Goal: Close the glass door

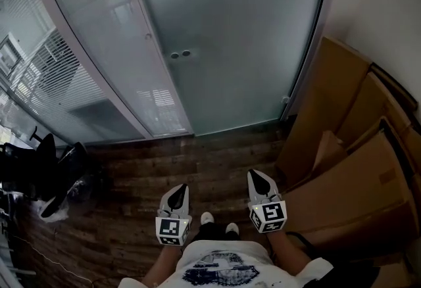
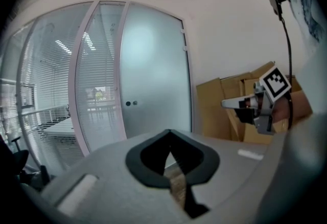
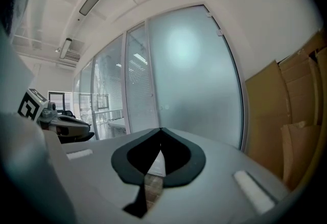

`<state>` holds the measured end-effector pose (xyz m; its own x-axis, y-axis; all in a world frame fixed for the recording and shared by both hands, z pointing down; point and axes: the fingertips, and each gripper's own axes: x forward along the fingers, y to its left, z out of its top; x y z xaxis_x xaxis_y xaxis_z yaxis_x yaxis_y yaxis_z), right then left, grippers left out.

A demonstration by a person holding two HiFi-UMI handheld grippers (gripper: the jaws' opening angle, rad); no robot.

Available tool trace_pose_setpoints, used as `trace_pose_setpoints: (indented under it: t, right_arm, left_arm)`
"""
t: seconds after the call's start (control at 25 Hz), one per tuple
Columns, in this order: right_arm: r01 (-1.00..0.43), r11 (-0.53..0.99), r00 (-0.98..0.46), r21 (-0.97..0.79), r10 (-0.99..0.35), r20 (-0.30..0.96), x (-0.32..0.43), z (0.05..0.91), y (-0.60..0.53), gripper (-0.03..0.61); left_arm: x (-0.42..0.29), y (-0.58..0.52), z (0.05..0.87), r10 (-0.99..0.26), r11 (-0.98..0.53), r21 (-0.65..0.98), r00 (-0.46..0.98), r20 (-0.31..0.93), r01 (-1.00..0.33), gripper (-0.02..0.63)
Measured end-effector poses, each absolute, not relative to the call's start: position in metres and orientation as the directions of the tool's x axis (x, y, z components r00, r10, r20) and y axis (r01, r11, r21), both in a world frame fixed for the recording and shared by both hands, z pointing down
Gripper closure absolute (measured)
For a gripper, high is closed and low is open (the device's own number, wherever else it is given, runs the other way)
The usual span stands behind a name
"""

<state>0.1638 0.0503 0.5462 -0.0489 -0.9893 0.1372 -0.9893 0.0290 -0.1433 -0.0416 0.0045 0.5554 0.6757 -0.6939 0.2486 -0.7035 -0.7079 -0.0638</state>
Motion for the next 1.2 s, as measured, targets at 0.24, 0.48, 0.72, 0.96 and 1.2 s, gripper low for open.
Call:
trace_pose_setpoints:
  t: [0.24, 0.48, 0.72, 0.96, 1.2]
  right_arm:
    - [-0.982, 0.056, -0.084, -0.18, -0.984, 0.154, 0.152, 0.549, 0.043, 0.571]
    - [-0.976, 0.079, -0.109, -0.201, -0.984, 0.14, 0.131, 0.545, 0.033, 0.571]
    - [-0.986, 0.076, -0.098, -0.147, -0.983, 0.154, 0.107, 0.544, 0.023, 0.571]
    - [-0.988, 0.05, -0.074, -0.144, -0.983, 0.165, 0.102, 0.546, 0.022, 0.571]
    - [-0.991, 0.036, -0.057, -0.126, -0.984, 0.168, 0.101, 0.545, 0.015, 0.571]
  left_arm:
    - [-0.044, 0.004, 0.553, -0.686, -0.709, -0.047, 0.673, 0.276, -0.704, 0.614]
    - [-0.06, -0.005, 0.56, -0.683, -0.718, -0.074, 0.681, 0.262, -0.692, 0.614]
    - [-0.082, -0.022, 0.555, -0.689, -0.709, -0.049, 0.676, 0.261, -0.704, 0.614]
    - [-0.083, -0.037, 0.553, -0.676, -0.725, -0.045, 0.697, 0.238, -0.688, 0.614]
    - [-0.085, -0.051, 0.548, -0.679, -0.727, -0.059, 0.702, 0.216, -0.684, 0.614]
